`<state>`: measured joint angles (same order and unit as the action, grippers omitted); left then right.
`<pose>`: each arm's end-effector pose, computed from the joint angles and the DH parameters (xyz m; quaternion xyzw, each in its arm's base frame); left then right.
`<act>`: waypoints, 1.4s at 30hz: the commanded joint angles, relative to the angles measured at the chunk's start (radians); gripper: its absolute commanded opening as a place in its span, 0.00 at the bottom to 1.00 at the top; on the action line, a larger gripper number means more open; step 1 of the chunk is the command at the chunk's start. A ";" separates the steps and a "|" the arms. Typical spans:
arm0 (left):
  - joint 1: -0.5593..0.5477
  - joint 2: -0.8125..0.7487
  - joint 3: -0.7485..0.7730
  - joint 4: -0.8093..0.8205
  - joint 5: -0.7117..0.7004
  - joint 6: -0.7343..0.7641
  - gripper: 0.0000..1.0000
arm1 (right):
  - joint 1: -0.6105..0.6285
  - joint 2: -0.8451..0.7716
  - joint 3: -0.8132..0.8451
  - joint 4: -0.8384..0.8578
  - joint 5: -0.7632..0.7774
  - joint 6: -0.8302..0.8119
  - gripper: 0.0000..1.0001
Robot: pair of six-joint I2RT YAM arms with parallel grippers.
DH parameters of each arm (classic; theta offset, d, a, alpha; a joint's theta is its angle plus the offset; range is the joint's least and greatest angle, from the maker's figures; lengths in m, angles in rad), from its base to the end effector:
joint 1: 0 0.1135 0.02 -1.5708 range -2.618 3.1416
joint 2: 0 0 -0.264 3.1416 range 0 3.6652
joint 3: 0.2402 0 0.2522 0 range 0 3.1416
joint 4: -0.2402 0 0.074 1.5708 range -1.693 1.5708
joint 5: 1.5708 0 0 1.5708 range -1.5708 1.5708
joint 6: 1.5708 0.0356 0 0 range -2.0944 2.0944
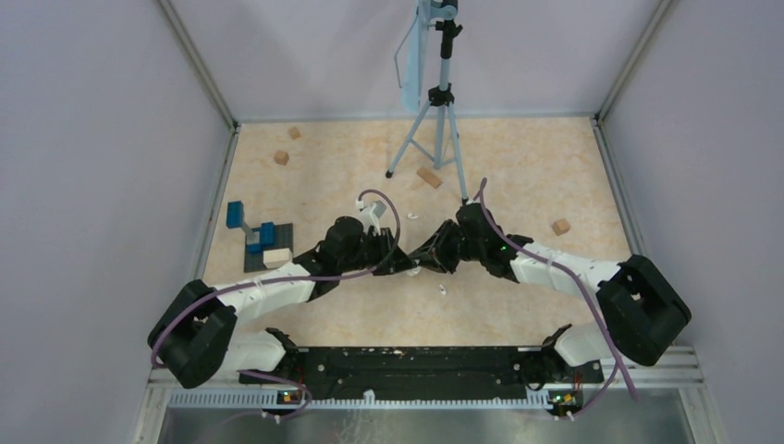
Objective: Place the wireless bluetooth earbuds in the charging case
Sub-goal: Pass from the right arm to the left
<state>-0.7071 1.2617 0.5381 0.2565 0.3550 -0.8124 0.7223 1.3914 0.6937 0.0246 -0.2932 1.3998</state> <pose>0.1888 -0.1776 0.1994 0.0483 0.8419 -0.4644 0.2706 0.2060 0.1953 0.1945 0.2364 0.8617 0.4389 0.0946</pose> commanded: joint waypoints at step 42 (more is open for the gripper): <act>0.330 -0.119 0.156 0.056 0.414 -0.289 0.00 | -0.086 -0.460 -0.356 0.584 -0.003 -0.138 0.89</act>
<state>-0.4065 1.1728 0.6846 0.1329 0.6373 -0.9585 0.6445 0.8829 0.3477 0.2924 -0.2276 1.2827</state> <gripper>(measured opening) 0.258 0.877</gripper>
